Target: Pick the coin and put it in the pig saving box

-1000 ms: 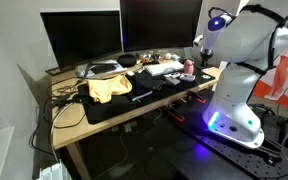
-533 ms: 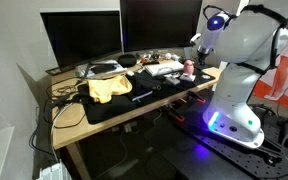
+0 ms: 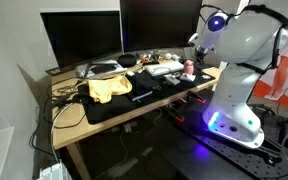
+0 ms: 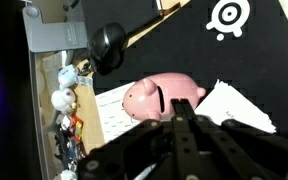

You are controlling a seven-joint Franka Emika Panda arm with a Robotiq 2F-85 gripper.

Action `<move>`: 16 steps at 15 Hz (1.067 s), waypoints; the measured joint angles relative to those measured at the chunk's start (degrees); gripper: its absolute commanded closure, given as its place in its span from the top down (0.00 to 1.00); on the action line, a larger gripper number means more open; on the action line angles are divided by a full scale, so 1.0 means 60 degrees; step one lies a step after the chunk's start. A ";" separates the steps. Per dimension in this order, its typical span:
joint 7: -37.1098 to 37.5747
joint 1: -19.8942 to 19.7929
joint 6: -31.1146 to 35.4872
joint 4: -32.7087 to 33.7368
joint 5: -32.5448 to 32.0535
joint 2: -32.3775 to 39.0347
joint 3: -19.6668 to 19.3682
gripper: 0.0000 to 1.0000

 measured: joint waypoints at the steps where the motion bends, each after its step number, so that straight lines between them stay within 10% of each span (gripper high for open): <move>1: 0.0003 0.0075 -0.0013 0.0012 -0.0103 0.0000 0.0000 0.00; 16: -0.0013 0.0773 -0.0258 0.0077 -0.0112 -0.0020 -0.0340 0.00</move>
